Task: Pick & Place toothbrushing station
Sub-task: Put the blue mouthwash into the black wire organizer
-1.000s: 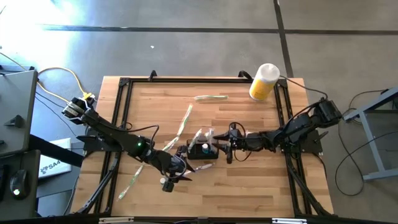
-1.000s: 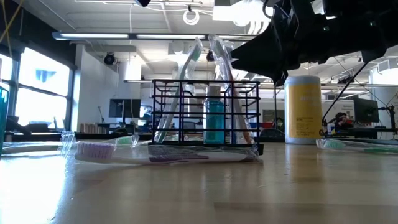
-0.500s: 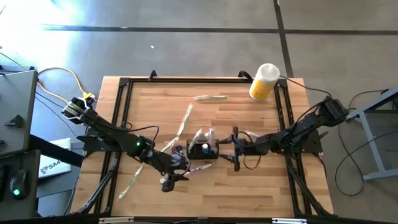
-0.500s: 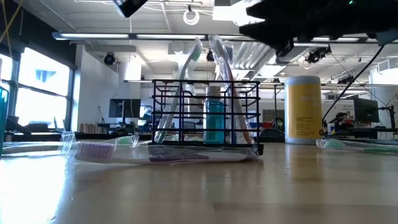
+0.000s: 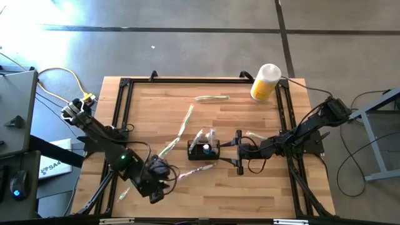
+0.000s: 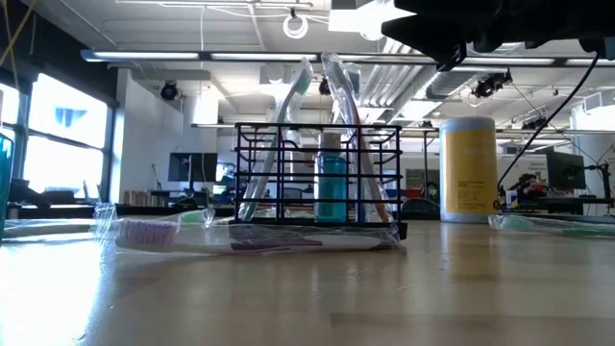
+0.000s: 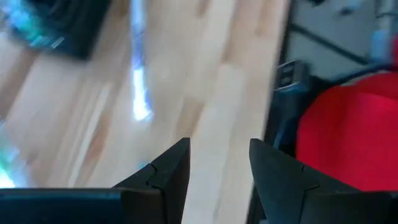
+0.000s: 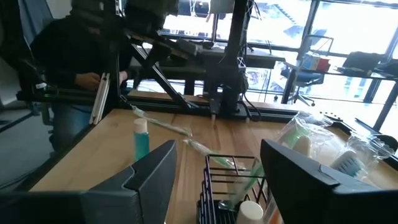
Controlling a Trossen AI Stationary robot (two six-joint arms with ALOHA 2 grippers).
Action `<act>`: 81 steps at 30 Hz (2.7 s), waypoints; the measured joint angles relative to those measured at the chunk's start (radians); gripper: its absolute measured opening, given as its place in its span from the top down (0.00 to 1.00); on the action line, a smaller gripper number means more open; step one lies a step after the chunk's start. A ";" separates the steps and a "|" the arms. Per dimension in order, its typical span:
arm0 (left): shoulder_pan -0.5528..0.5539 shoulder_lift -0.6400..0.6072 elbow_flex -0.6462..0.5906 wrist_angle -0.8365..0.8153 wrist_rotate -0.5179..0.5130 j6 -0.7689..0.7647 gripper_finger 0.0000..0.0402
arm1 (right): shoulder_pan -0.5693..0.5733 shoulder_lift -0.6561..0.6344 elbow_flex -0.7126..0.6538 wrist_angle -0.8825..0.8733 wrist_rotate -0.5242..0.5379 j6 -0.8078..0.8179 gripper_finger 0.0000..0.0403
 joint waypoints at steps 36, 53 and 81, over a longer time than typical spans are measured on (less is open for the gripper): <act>0.036 0.129 -0.001 -0.165 0.137 -0.359 0.60 | -0.001 0.000 0.000 0.007 0.002 0.003 0.44; 0.035 0.179 -0.001 -0.144 0.154 -0.402 0.60 | 0.000 0.000 0.000 0.006 0.002 0.003 0.44; 0.074 0.266 0.000 -0.137 0.260 -0.339 0.78 | -0.001 0.001 0.001 -0.001 0.005 0.003 0.44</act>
